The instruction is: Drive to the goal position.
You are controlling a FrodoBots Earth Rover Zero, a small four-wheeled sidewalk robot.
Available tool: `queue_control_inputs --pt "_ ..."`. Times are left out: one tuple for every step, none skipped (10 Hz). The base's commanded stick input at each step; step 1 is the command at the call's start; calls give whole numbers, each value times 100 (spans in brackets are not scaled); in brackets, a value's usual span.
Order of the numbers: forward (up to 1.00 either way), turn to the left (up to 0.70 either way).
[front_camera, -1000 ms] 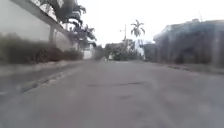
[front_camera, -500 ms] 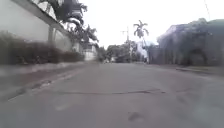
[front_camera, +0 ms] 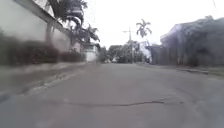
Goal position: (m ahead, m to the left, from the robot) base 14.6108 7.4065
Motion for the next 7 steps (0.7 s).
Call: queue_control_inputs --pt "100 0" --pt "100 0" --pt "100 0" --pt "100 0" --pt "100 0" --pt "100 0" --pt "100 4"
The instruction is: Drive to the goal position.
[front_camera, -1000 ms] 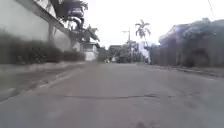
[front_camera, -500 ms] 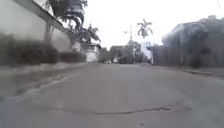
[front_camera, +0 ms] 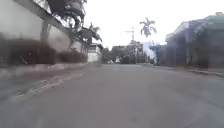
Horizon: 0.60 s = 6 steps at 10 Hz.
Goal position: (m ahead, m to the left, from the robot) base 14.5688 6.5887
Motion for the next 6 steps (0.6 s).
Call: queue_control_inputs --pt "100 23" --pt "100 40" --pt "100 27" --pt "100 0" --pt "100 0" --pt "100 0"
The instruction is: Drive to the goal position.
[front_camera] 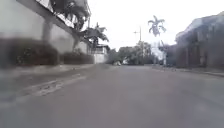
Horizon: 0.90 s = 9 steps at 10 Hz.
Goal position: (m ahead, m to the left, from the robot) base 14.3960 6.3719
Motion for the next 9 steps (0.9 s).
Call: queue_control_inputs --pt "100 0" --pt "100 0" --pt "100 0" --pt "100 0" --pt "100 0" --pt "100 0" --pt "100 -2" --pt "100 -20" --pt "100 -40"
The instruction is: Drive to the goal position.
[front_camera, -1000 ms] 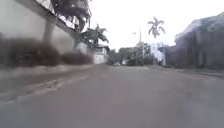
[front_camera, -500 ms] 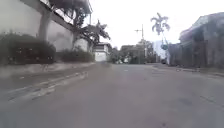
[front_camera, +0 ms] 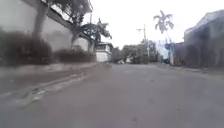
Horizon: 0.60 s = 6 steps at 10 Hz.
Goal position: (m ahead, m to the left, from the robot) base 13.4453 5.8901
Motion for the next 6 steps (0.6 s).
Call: queue_control_inputs --pt "100 -40" --pt "100 -40" --pt "100 -14" --pt "100 0" --pt "100 0" --pt "100 0"
